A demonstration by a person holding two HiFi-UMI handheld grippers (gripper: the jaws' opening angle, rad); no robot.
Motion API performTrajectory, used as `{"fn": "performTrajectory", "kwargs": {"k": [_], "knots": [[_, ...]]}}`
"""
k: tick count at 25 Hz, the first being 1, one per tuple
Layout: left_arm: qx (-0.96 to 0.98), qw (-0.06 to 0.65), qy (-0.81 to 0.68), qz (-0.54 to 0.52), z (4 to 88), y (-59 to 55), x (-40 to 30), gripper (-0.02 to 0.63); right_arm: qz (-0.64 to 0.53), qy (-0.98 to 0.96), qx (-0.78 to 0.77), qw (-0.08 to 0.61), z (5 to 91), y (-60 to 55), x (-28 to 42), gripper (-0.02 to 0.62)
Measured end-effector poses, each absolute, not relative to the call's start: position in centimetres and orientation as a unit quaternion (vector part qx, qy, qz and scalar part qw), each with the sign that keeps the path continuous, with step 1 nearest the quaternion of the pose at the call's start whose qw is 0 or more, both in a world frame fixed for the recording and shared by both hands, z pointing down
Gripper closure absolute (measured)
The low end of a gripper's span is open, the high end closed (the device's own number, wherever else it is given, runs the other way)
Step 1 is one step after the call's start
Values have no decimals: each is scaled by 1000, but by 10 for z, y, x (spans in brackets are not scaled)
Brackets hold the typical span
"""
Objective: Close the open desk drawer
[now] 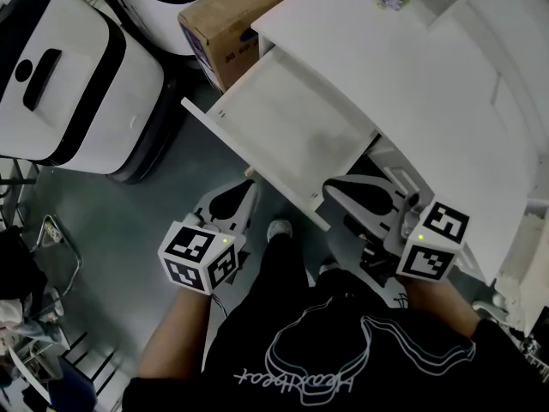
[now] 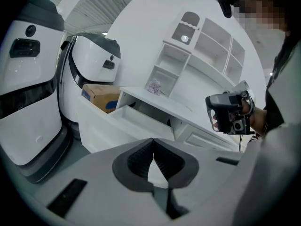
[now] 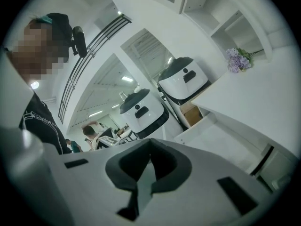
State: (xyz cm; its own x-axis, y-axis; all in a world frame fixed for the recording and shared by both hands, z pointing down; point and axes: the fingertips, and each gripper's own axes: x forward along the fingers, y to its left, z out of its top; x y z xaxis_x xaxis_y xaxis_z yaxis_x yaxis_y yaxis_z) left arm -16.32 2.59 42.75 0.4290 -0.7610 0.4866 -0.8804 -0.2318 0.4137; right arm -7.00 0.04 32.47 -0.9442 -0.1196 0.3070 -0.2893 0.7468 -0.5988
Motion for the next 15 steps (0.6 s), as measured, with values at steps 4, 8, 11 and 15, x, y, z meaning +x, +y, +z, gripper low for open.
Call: {"fn": "performTrajectory", "kwargs": {"k": [4, 8, 11, 15], "knots": [[777, 333, -521, 114, 450, 20, -165, 601, 351, -920, 117, 133, 337, 0, -67, 589], [777, 343, -514, 118, 464, 19, -167, 601, 367, -913, 121, 134, 349, -1, -68, 589], [778, 350, -510, 114, 471, 18, -168, 600, 376, -908, 123, 136, 358, -1, -70, 589], [781, 355, -501, 116, 477, 13, -165, 601, 384, -905, 126, 135, 364, -2, -72, 589]]}}
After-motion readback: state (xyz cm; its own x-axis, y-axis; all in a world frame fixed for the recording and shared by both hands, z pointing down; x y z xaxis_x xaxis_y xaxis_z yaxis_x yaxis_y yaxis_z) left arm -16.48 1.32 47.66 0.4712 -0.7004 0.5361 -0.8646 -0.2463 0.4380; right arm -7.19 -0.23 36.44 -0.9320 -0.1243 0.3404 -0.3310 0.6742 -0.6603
